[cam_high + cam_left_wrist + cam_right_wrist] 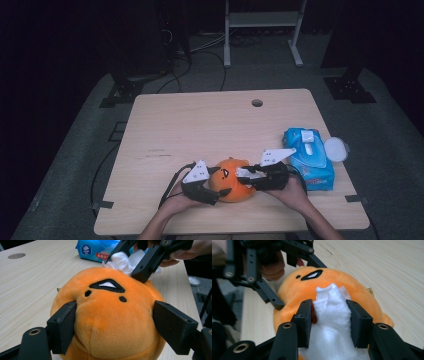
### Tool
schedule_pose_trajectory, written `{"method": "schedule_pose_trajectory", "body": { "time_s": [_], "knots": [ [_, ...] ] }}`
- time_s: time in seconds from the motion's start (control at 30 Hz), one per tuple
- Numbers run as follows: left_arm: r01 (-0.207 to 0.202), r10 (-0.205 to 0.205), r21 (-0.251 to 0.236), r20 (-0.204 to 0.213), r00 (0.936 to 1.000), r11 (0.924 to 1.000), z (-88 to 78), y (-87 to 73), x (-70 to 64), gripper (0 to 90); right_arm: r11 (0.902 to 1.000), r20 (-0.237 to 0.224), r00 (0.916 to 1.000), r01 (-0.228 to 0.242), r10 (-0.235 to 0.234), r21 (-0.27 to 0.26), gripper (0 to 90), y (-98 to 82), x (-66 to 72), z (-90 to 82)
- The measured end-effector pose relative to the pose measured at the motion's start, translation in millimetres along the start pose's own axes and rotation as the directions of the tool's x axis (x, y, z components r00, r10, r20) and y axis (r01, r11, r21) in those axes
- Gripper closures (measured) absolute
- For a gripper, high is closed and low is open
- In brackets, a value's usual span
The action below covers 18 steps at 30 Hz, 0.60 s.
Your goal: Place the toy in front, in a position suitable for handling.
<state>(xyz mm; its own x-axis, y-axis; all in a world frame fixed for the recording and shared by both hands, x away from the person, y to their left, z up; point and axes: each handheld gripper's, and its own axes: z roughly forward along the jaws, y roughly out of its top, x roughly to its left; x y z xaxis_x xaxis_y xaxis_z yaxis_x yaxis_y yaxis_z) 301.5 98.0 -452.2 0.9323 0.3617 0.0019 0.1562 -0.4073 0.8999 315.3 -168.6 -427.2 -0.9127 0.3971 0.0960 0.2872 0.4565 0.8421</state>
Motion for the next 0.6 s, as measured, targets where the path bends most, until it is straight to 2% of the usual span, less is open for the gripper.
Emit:
{"method": "schedule_pose_trajectory", "body": {
  "time_s": [0.07, 0.1, 0.23, 0.43, 0.53, 0.57, 0.6],
  "knots": [
    [-0.014, 0.014, 0.009, -0.003, 0.9999, 0.9999, 0.4, 1.2, -1.1, 21.8, 0.9995, 0.037, 0.9989, 0.028, -0.028, 0.017, 58.4, 0.6, 3.4, 4.5],
    [-0.013, 0.013, 0.008, -0.004, 0.9999, 0.9999, 0.3, 1.2, -1.2, 21.8, 0.9997, 0.045, 0.9988, 0.022, -0.022, 0.014, 62.5, -0.2, 2.6, 4.0],
    [0.006, -0.006, -0.006, -0.014, 0.9999, 1.0, -0.6, -0.1, -1.3, 21.7, 0.9999, 0.035, 0.9993, -0.012, 0.012, 0.006, 68.0, -2.1, -2.1, 0.2],
    [0.035, -0.035, -0.028, -0.011, 0.9993, 0.999, -4.2, -4.6, 1.4, 22.0, 0.9998, 0.057, 0.9982, -0.018, 0.018, 0.002, 72.8, -5.9, -1.3, -12.5],
    [0.035, -0.036, -0.029, -0.018, 0.9992, 0.999, -3.7, -4.4, 1.1, 22.0, 0.9999, 0.061, 0.998, -0.013, 0.013, -0.007, 73.1, -4.9, 6.6, -17.8],
    [0.038, -0.039, -0.034, -0.019, 0.9991, 0.9987, -3.2, -4.8, 1.4, 21.9, 0.9999, 0.046, 0.9989, 0.004, -0.004, -0.013, 73.2, -1.4, 14.6, -16.6],
    [0.038, -0.039, -0.034, -0.019, 0.9991, 0.9987, -3.2, -4.8, 1.4, 21.9, 0.9999, 0.046, 0.9989, 0.004, -0.004, -0.013, 73.2, -1.4, 14.6, -16.6]
  ]
}}
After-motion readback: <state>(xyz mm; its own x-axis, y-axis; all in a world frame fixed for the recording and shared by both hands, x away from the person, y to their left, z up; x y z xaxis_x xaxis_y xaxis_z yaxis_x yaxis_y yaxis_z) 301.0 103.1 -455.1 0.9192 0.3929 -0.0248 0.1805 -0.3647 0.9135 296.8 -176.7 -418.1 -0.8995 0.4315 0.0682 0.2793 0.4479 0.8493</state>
